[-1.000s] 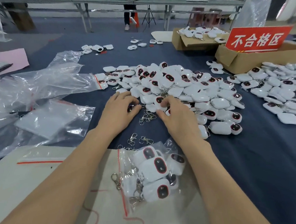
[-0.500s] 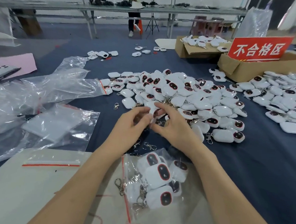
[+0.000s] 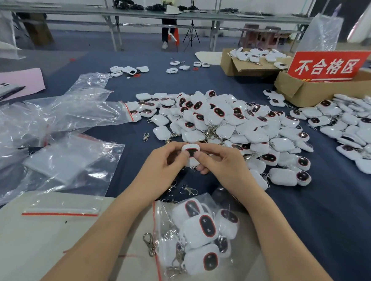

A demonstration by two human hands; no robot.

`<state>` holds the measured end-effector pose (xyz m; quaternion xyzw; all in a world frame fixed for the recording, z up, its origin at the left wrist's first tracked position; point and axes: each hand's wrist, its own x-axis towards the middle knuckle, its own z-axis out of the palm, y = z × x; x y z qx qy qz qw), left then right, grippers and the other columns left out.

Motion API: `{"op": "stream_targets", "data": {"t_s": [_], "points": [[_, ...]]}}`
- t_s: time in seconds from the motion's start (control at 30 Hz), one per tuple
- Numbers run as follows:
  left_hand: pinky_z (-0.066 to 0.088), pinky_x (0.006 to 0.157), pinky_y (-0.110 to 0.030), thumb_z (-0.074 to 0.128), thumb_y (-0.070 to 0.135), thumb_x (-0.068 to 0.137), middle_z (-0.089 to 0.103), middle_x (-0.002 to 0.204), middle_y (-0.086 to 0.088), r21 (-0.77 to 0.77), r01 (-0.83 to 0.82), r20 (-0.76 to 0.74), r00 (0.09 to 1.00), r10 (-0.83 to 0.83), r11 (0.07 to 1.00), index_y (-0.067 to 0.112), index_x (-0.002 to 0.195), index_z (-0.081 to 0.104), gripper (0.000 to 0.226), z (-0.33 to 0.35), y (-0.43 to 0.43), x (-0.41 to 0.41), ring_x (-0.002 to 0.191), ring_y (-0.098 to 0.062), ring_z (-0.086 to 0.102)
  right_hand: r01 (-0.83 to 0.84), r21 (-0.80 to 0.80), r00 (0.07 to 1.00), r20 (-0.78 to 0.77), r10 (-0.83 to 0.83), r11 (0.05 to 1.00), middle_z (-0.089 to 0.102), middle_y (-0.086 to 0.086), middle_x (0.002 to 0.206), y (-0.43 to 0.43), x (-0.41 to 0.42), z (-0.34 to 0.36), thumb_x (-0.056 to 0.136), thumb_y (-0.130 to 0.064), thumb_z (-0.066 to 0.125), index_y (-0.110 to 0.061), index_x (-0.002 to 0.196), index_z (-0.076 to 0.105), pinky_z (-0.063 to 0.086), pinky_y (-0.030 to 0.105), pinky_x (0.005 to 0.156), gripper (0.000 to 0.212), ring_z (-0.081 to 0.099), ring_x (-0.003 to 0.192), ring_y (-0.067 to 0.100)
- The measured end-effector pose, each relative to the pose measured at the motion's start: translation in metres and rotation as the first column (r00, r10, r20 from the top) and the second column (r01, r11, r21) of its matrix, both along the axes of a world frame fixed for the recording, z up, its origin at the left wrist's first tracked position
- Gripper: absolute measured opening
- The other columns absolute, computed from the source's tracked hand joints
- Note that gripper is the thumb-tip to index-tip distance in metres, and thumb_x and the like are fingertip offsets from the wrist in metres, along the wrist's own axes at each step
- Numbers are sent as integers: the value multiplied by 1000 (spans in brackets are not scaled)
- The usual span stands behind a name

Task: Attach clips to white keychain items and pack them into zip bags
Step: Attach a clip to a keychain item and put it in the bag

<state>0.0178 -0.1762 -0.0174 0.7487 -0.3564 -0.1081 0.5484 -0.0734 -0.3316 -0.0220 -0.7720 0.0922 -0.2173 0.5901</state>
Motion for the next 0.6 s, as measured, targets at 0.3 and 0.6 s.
{"op": "stream_targets", "data": {"t_s": [0.3, 0.6], "points": [[37, 54, -5, 57, 21, 103, 60, 62, 27, 24, 21, 18, 1000, -21, 999, 30, 111, 73, 20, 0, 0, 0, 56, 7, 52, -15, 47, 999, -40, 17, 999, 75, 1, 70, -2, -1, 2, 92, -15, 71, -32, 98, 75, 54, 15, 64, 18, 69, 63, 9], [40, 59, -9, 57, 24, 103, 65, 70, 19, 12, 33, 23, 999, -33, 999, 43, 103, 69, 23, -1, -2, 0, 62, 4, 51, 0, 56, 998, -60, 3, 998, 73, 0, 64, -3, 1, 1, 96, -14, 66, -29, 98, 75, 53, 16, 64, 17, 66, 60, 7]]}}
